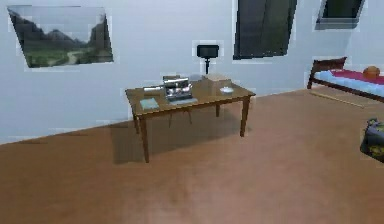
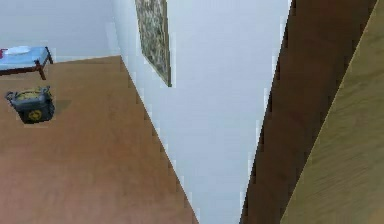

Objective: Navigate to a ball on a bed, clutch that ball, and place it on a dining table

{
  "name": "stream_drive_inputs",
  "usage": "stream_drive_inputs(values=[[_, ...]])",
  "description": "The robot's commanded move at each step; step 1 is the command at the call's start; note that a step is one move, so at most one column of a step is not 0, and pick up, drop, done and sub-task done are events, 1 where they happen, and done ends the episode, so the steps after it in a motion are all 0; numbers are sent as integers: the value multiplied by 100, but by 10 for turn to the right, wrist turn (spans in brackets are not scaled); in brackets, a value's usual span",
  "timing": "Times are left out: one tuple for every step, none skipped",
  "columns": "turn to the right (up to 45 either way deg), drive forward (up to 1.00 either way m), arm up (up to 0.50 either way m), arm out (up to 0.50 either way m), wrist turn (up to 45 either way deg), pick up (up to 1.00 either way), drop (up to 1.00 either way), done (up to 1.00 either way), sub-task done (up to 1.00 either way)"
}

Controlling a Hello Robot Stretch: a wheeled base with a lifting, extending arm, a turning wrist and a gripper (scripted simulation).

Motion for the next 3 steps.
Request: stream_drive_inputs(values=[[0, 15, 0, 0, 0, 0, 0, 0, 0], [450, 0, 0, 0, 0, 0, 0, 0, 0], [180, 0, 0, 0, 0, 0, 0, 0, 0]])
